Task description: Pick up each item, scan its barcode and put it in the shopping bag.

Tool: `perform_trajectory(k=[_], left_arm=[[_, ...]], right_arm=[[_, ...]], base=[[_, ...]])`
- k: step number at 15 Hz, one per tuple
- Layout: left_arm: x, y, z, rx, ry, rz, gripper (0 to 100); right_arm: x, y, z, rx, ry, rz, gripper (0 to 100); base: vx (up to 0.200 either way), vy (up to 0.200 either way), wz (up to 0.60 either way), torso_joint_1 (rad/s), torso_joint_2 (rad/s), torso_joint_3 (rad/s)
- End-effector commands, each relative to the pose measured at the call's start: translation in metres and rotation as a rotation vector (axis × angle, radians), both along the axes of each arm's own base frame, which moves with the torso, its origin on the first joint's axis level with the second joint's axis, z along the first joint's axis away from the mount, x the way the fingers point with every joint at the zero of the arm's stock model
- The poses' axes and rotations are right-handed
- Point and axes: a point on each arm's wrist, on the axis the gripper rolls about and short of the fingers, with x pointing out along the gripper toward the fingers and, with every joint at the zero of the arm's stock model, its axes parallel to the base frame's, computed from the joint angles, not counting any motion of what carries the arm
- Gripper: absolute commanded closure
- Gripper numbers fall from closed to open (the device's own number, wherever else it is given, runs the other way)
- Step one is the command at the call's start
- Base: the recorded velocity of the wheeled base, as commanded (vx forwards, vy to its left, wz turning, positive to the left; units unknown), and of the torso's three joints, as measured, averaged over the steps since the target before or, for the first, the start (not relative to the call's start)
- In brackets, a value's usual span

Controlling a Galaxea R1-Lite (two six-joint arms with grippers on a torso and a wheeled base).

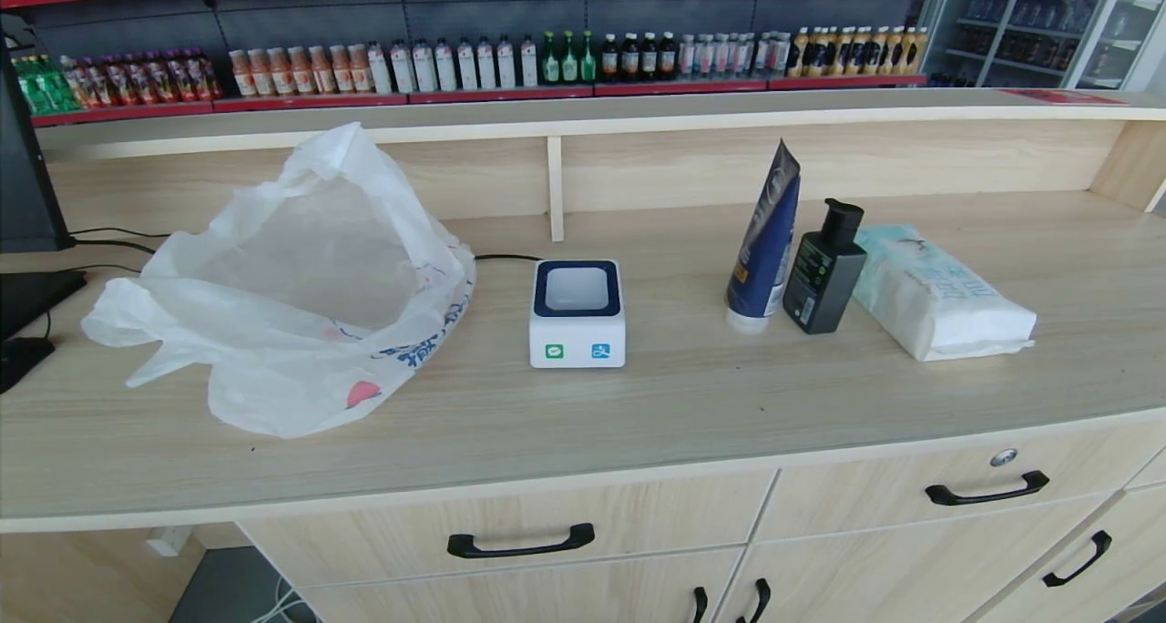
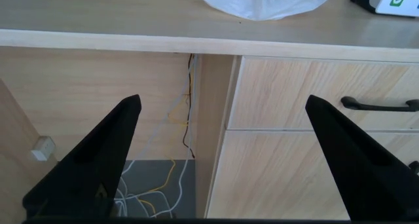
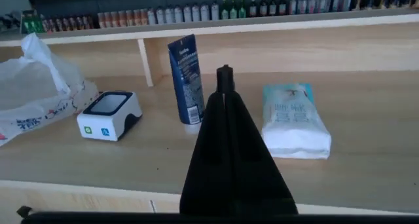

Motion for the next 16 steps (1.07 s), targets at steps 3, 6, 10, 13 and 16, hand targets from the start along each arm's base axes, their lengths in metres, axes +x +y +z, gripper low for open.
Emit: perform_trajectory(k=[3,6,10,13,16], left_arm=[[0.000,0.000,0.000,0.003,-0.001,0.001,0],[0.000,0.000,0.000,0.000,-0.001,0.001,0],[0.000,0.000,0.000,0.002,-0.001,0.001,0],[0.000,0.000,0.000,0.002,-0.001,0.001,0],[0.000,0.000,0.000,0.003,-0.001,0.001,0]], right_arm=[[0.085,0.021,-0.011,-0.104,0.039,0.122,100],[0.094,0.024,-0.005,-0.094,-0.010,0.131,100],[0.101,0.026,0.004,-0.059,-0.021,0.146,100],[0.104,0.026,0.018,-0.057,-0.065,0.146,100],[0.112,0.029,0.020,-0.065,-0.060,0.167,100]], base=[[0.000,0.000,0.00,0.000,0.00,0.000],[0.000,0.000,0.00,0.000,0.00,0.000],[0.000,0.000,0.60,-0.001,0.00,0.004],[0.000,0.000,0.00,0.000,0.00,0.000],[0.000,0.000,0.00,0.000,0.00,0.000]])
